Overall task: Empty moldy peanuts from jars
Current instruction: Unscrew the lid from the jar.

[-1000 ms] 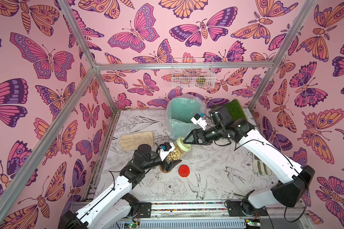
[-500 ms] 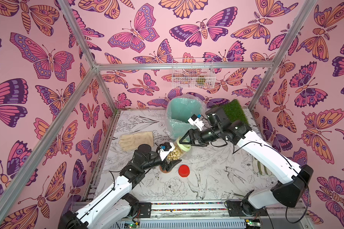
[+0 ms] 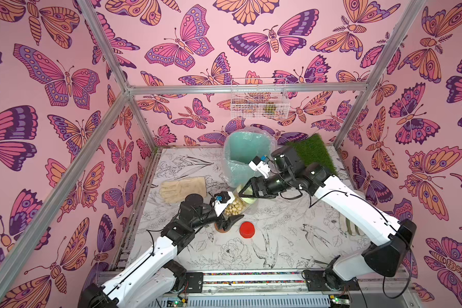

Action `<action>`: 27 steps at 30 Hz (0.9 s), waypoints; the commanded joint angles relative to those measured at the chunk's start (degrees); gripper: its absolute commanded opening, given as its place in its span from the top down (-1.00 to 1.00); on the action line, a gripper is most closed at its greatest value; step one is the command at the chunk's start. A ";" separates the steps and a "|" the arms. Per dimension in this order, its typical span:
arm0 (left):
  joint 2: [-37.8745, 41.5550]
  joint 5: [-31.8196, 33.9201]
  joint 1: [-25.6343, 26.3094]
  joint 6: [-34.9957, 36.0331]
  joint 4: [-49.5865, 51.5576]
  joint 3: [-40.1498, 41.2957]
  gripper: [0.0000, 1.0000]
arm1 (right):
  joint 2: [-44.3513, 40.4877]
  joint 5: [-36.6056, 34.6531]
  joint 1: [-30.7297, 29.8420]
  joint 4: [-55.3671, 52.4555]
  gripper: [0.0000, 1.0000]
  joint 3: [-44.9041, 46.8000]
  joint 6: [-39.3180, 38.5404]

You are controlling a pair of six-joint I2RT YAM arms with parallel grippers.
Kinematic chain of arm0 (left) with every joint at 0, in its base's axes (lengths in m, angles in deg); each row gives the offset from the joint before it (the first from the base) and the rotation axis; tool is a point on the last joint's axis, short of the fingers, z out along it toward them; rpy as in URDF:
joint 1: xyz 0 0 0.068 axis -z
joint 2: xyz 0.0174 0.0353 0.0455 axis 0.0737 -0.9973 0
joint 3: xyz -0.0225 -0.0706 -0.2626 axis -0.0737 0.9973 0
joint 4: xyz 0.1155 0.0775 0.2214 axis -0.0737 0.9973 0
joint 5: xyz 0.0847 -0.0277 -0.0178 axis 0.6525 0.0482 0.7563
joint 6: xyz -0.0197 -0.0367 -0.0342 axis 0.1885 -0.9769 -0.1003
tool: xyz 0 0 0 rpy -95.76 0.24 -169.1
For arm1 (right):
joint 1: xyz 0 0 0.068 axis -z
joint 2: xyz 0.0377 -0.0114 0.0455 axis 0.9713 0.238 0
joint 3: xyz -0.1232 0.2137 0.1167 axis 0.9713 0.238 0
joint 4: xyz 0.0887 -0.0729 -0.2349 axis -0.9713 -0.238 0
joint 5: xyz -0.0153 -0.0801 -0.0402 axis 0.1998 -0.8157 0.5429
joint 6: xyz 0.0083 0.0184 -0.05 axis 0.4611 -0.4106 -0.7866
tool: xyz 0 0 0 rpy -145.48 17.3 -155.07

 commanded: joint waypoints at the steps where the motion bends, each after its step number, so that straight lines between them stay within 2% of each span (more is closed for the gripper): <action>1: 0.49 -0.95 -0.29 0.52 -3.85 -0.94 1.00 | 0.97 -2.73 -0.49 -3.20 -0.73 -3.05 -3.60; 10: 0.49 -1.18 -0.29 0.53 -3.58 -1.03 1.00 | 1.59 -3.55 -0.40 -6.08 -0.53 -4.13 -10.65; 16: 0.77 -1.58 -0.39 0.29 -3.48 -1.12 1.00 | 1.02 -4.02 -0.27 -5.69 -0.53 -2.37 -17.73; 21: 0.67 -2.48 -0.38 -0.01 -3.30 -1.46 1.00 | 0.21 -3.49 0.41 -4.18 -0.63 -0.31 -25.43; 24: 0.64 -2.97 -0.39 -0.35 -3.27 -1.62 1.00 | 0.20 -3.36 0.66 -4.17 -0.82 -0.02 -30.82; 27: 0.75 -2.97 -0.46 -0.38 -3.22 -1.67 1.00 | 0.76 -3.24 1.51 -4.26 -0.97 -0.28 -32.49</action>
